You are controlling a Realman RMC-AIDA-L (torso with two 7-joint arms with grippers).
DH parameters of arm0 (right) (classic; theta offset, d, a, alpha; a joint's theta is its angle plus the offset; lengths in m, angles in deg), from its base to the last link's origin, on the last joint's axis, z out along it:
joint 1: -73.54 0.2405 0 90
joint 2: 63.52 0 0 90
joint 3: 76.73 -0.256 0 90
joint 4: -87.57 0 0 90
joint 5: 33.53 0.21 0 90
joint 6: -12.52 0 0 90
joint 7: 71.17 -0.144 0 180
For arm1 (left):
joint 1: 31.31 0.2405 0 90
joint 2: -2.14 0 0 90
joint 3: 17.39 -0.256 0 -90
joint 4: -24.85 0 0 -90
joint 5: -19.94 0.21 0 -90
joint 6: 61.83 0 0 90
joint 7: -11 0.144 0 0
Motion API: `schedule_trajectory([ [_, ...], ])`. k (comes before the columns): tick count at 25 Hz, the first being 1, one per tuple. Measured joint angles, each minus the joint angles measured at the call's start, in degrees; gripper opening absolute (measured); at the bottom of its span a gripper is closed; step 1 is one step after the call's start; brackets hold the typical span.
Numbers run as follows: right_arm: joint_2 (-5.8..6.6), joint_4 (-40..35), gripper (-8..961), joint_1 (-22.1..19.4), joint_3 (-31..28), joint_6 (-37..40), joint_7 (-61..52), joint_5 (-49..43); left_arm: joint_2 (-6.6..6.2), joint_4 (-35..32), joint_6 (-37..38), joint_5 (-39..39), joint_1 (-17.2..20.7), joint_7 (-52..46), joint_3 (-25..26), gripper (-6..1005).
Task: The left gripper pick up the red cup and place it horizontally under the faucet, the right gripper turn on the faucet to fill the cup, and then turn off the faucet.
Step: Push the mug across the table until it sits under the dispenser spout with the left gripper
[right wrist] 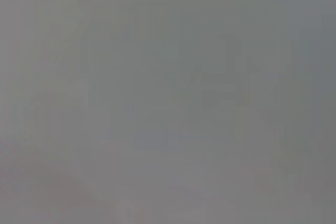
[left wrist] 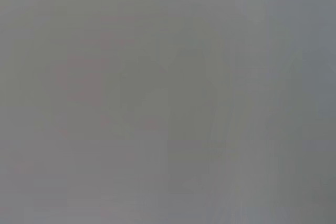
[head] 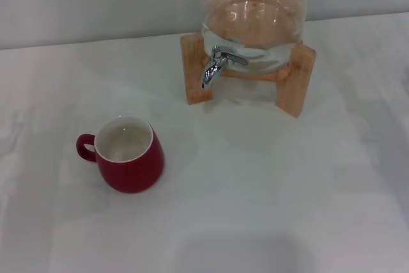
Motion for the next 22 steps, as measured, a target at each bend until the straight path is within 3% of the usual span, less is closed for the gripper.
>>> schedule_trajectory([
  [22, -0.02, 0.0, 722, 0.1, 0.0, 0.0, -0.1, 0.0, -0.01, -0.1, 0.0, -0.1, 0.0, -1.4, -1.3, 884],
])
